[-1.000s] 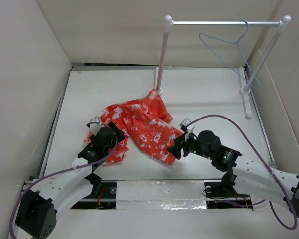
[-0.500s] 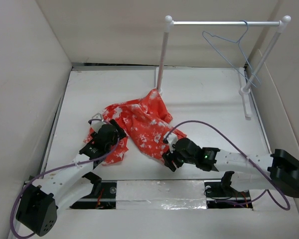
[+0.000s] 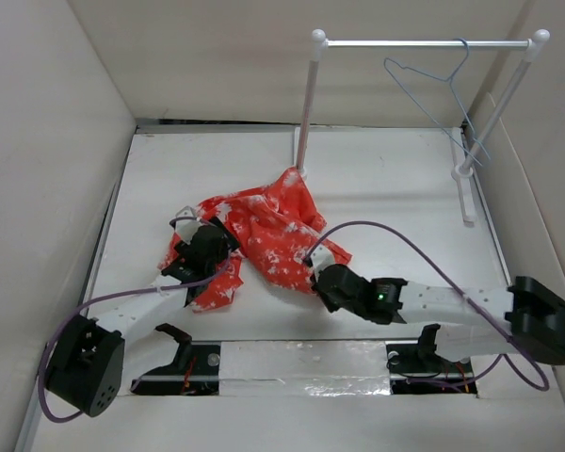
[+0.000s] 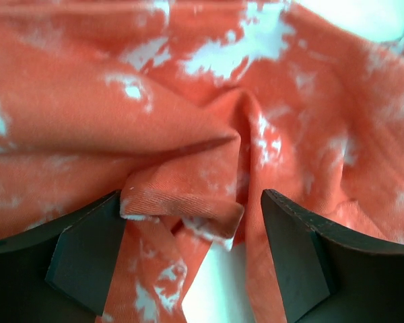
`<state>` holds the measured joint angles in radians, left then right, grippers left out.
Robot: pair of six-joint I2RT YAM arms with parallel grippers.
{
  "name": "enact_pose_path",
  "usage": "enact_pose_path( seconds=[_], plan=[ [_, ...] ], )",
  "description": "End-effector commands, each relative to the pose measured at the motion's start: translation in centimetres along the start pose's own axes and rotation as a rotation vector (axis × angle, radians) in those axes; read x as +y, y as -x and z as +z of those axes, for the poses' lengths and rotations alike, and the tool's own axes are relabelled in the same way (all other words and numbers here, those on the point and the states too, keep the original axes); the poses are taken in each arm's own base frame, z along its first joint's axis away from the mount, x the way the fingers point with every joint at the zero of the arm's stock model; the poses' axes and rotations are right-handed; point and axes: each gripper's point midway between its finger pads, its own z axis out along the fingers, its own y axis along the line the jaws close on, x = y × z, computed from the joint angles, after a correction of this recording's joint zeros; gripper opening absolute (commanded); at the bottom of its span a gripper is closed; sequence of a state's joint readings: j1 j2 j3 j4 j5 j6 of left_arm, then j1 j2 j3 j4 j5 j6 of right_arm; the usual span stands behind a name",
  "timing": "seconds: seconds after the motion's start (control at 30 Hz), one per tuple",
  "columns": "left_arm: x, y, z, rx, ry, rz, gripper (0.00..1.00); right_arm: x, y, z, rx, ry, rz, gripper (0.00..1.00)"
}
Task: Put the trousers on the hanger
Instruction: Flatten out the trousers at the center of the board.
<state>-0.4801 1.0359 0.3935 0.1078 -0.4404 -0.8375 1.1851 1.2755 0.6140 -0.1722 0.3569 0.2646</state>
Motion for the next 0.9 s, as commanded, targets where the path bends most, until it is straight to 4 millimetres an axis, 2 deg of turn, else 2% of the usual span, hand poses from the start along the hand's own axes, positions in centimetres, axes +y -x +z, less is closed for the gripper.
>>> enact_pose_path(
  seconds=[0.0, 0.07, 0.1, 0.13, 0.17, 0.2, 0.23, 0.3, 0.33, 0.4, 0.43, 0.5, 0.53, 0.63, 0.67, 0.7, 0.73, 0.77, 0.83, 0.87],
  plan=[
    [-3.4, 4.0, 0.4, -0.112, -0.069, -0.077, 0.77, -1.7, 5.8, -4.5, -0.2, -0.053, 0.086, 0.0],
    [-3.3, 5.3, 0.7, -0.139, -0.058, -0.094, 0.74, -3.0, 6.9, -6.7, -0.25, -0.078, 0.101, 0.0],
    [-3.7, 5.6, 0.7, -0.146, -0.071, -0.099, 0.73, -3.5, 8.5, -8.7, -0.32, -0.068, 0.129, 0.0],
    [-3.6, 6.1, 0.8, -0.16, -0.072, -0.106, 0.71, -4.0, 9.1, -9.7, -0.347, -0.071, 0.136, 0.0],
    [-4.4, 6.4, 0.7, -0.167, -0.108, -0.116, 0.7, -4.9, 9.1, -10.6, -0.352, -0.101, 0.14, 0.0],
    [-4.3, 6.6, 0.8, -0.169, -0.108, -0.122, 0.69, -5.5, 9.9, -12.2, -0.396, -0.1, 0.164, 0.0],
    [-4.1, 6.7, 1.0, -0.168, -0.104, -0.121, 0.65, -5.9, 11.0, -13.6, -0.431, -0.105, 0.178, 0.0],
    [-4.2, 6.7, 1.2, -0.166, -0.095, -0.108, 0.58, -6.9, 11.6, -15.2, -0.461, -0.13, 0.189, 0.0],
    [-4.1, 6.7, 1.3, -0.166, -0.093, -0.103, 0.47, -7.5, 12.5, -16.5, -0.499, -0.134, 0.202, 0.0],
    [-3.8, 6.6, 1.5, -0.169, -0.078, -0.101, 0.36, -8.4, 13.0, -17.8, -0.521, -0.167, 0.211, 0.0],
    [-3.8, 6.7, 1.6, -0.174, -0.074, -0.099, 0.23, -9.0, 13.8, -19.0, -0.548, -0.179, 0.222, 0.0],
    [-3.8, 7.0, 1.6, -0.179, -0.063, -0.093, 0.05, -9.5, 14.6, -20.2, -0.576, -0.189, 0.227, 0.0],
    [-3.9, 7.3, 1.5, -0.185, -0.061, -0.094, 0.0, -9.7, 15.0, -20.8, -0.59, -0.189, 0.22, 0.0],
    [-4.9, 6.7, 0.8, -0.133, -0.116, -0.089, 0.01, -9.8, 16.3, -22.8, -0.627, -0.162, 0.221, 0.0],
    [-5.6, 6.4, -0.1, -0.101, -0.169, -0.086, 0.07, -9.9, 16.2, -23.1, -0.617, -0.163, 0.214, 0.0],
    [-5.4, 5.6, -0.4, -0.074, -0.183, -0.078, 0.14, -10.3, 16.5, -23.8, -0.626, -0.172, 0.221, 0.0],
    [-5.3, 5.3, -0.9, -0.062, -0.199, -0.059, 0.3, -10.9, 16.4, -24.1, -0.625, -0.196, 0.232, 0.0],
    [-5.5, 5.3, -1.9, -0.057, -0.239, -0.056, 0.38, -12.5, 15.5, -24.4, -0.606, -0.288, 0.25, 0.0],
    [-4.3, 4.3, -2.3, -0.045, -0.234, -0.039, 0.54, -14.3, 14.8, -25.6, -0.622, -0.36, 0.324, 0.0],
    [-3.7, 4.3, -2.8, -0.049, -0.228, -0.043, 0.57, -15.8, 14.2, -26.4, -0.633, -0.433, 0.359, 0.0]
  ],
)
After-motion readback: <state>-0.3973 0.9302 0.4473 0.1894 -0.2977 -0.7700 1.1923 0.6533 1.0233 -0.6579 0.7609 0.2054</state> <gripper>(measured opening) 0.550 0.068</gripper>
